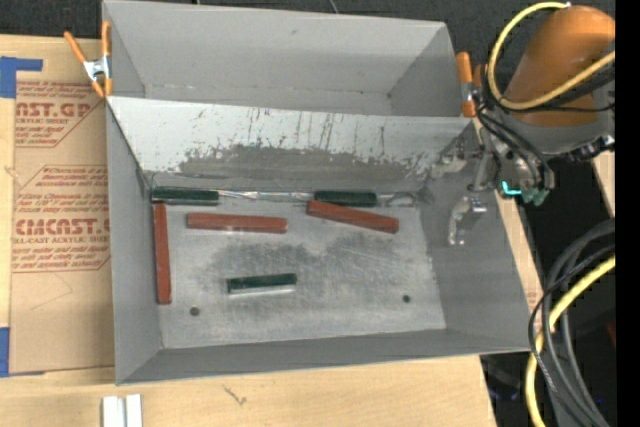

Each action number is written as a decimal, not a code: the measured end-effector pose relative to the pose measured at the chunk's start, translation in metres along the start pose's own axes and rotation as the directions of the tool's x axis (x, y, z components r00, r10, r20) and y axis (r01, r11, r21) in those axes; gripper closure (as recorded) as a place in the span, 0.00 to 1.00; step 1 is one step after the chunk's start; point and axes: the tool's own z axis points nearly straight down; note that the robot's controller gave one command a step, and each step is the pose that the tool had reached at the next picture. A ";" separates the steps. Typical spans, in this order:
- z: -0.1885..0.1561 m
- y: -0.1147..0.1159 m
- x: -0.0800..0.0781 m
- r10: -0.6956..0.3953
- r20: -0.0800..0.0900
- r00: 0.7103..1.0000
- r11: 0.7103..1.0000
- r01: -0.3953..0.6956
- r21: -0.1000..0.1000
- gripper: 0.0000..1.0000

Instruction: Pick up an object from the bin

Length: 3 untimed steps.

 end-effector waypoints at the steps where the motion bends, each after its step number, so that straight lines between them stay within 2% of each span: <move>1: -0.005 0.001 -0.002 -0.002 0.008 1.000 1.000 0.002 0.001 0.00; 2: 0.106 0.014 -0.001 0.078 0.011 0.997 0.997 -0.078 0.000 1.00; 3: 0.107 0.014 0.000 0.079 0.009 0.997 0.997 -0.079 0.001 0.00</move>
Offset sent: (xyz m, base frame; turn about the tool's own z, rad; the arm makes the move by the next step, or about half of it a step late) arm -0.0023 0.0136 -0.1090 0.0795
